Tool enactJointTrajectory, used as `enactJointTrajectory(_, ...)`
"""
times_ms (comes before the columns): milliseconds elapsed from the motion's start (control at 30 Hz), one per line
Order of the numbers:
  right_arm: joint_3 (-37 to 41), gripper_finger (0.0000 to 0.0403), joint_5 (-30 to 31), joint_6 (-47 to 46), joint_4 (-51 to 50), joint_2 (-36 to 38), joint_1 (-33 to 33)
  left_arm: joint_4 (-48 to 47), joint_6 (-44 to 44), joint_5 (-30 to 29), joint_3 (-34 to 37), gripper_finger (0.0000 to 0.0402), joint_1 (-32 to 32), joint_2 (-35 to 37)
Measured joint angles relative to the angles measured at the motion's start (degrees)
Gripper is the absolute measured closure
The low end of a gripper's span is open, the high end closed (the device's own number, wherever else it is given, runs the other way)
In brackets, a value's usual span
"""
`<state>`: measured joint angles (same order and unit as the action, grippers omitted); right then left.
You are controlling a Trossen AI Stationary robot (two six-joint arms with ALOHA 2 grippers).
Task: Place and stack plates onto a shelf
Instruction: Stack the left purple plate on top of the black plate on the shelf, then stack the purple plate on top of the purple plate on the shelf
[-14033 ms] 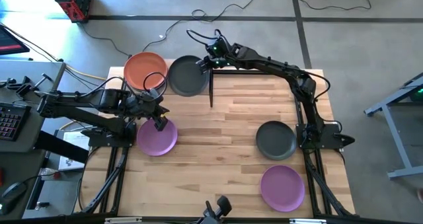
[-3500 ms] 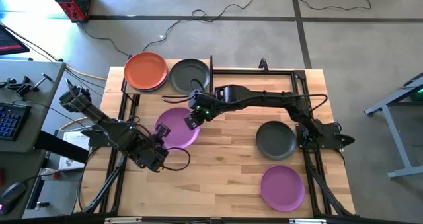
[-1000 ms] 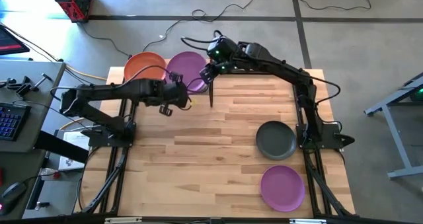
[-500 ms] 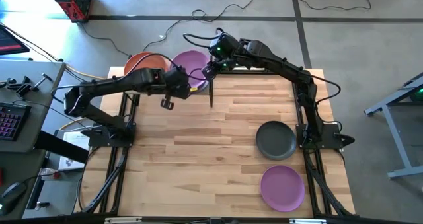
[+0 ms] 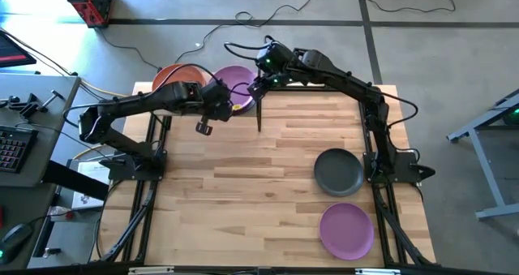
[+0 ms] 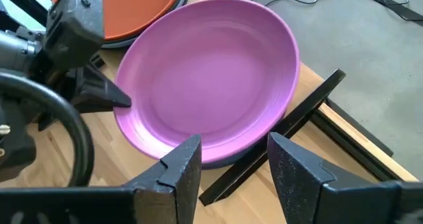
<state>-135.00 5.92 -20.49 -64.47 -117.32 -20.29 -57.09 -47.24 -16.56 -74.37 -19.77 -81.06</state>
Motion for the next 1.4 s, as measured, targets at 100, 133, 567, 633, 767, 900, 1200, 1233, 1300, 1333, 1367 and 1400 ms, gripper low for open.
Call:
enactJointTrajectory(100,0.0,0.0249,-0.1,0.0,0.0,0.0,0.2,-0.2,0.0,0.1,0.0,0.0400,-0.8,0.0)
enactJointTrajectory(133,0.0,0.0249,-0.1,0.0,0.0,0.0,0.2,-0.3,0.0,0.4,0.0,0.0400,-1.0,0.0)
enactJointTrajectory(567,0.0,0.0249,-0.4,0.0,0.0,0.0,0.9,0.2,-0.3,0.9,0.0,0.0397,-1.4,0.0)
enactJointTrajectory(633,0.0,0.0249,-0.4,0.0,0.0,0.0,0.9,0.5,-0.2,0.5,0.0,0.0394,-1.4,0.0)
enactJointTrajectory(767,0.0,0.0249,-0.4,0.0,0.0,0.0,0.9,0.5,-0.2,-0.2,0.0,0.0379,-1.4,0.0)
enactJointTrajectory(900,0.0,0.0249,-0.4,0.0,0.0,0.0,0.9,0.6,-0.9,-0.3,0.0,0.0359,-1.4,0.0)
enactJointTrajectory(1200,0.0,0.0249,-0.4,0.0,0.0,0.0,0.9,-0.3,3.6,-2.3,0.0,0.0320,-1.1,0.1)
enactJointTrajectory(1233,0.0,0.0249,-0.4,0.0,0.0,0.0,0.9,-0.7,4.0,-3.3,0.0,0.0319,-0.8,0.2)
enactJointTrajectory(1300,0.0,0.0249,-0.4,-0.1,0.0,0.0,0.9,-0.9,4.6,-4.9,0.0,0.0319,0.1,0.4)
enactJointTrajectory(1333,0.0,0.0249,-0.4,-0.2,0.0,0.0,0.9,-0.9,5.0,-5.4,0.0,0.0319,0.7,0.4)
enactJointTrajectory(1367,0.0,0.0249,-0.4,-0.2,0.0,0.0,0.9,-1.0,5.5,-5.5,0.0,0.0320,1.1,0.4)
enactJointTrajectory(1400,0.0,0.0249,-0.5,-0.2,0.0,0.0,0.9,-1.2,6.2,-5.5,0.0,0.0321,1.6,0.4)
